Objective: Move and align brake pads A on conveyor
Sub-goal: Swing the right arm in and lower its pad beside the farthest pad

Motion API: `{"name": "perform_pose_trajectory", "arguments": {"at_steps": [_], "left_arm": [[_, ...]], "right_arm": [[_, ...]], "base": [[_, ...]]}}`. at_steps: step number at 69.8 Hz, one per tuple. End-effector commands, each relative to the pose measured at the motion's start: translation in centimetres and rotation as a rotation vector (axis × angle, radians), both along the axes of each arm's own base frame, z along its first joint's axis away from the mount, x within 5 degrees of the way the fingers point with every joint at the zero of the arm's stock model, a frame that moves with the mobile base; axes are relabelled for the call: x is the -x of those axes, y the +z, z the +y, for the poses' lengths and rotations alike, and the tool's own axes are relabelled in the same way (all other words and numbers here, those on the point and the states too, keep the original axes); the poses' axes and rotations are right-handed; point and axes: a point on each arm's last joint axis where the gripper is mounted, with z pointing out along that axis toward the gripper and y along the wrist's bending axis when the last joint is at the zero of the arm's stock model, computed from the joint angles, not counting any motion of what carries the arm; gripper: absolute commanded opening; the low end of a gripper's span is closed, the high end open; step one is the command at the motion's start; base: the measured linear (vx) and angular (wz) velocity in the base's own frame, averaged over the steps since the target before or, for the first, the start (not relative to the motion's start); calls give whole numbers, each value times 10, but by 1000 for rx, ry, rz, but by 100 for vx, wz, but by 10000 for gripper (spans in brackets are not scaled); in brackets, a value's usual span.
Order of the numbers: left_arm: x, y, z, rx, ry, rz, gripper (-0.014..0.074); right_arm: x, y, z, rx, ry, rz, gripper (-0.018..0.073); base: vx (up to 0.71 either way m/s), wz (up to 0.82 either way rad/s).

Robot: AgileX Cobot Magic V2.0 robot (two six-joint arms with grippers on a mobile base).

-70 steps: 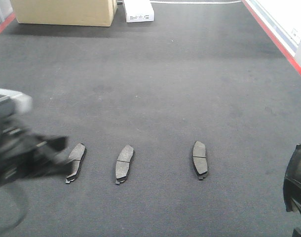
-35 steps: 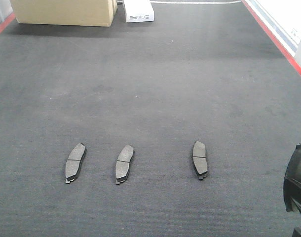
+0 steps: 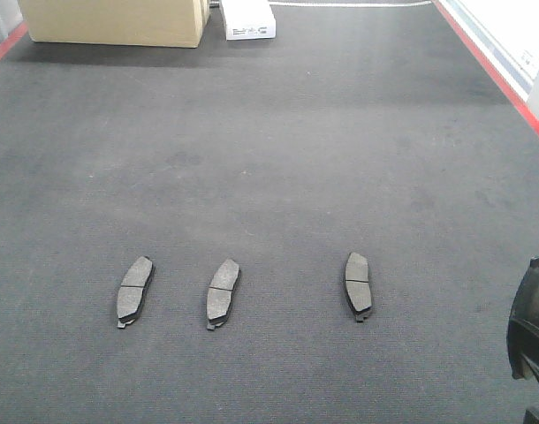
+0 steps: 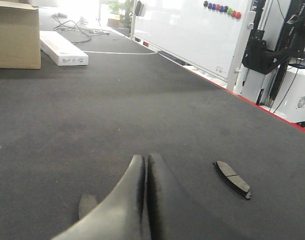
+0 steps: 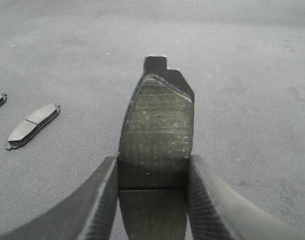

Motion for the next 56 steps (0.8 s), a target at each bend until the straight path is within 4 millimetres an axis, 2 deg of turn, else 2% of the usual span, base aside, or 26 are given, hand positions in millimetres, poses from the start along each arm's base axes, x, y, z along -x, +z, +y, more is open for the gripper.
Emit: {"name": "perform_pose_trajectory", "arguments": {"at_steps": [1,20,28,38,46,56], "left_arm": [[1,13,-2,39,-25,-70,-7],[1,13,-2,39,-25,-70,-6],[1,13,-2,39,-25,-70,-6],[1,13,-2,39,-25,-70,-6],[1,13,-2,39,-25,-70,-6],[1,13,-2,39,-25,-70,-6]], "right_arm": [[-3,19,1,-22,2,-126,25],[-4,23,1,-37,2,-158,25],[-17,24,5,-39,-2,-109,25],[-49,32,15,-48,-17,-4,25],[-82,35,26,-43,-22,92,26],[-123,26,41,-81,-37,222,29]], "base": [[0,0],[0,0],[0,0],[0,0],[0,0],[0,0]]}}
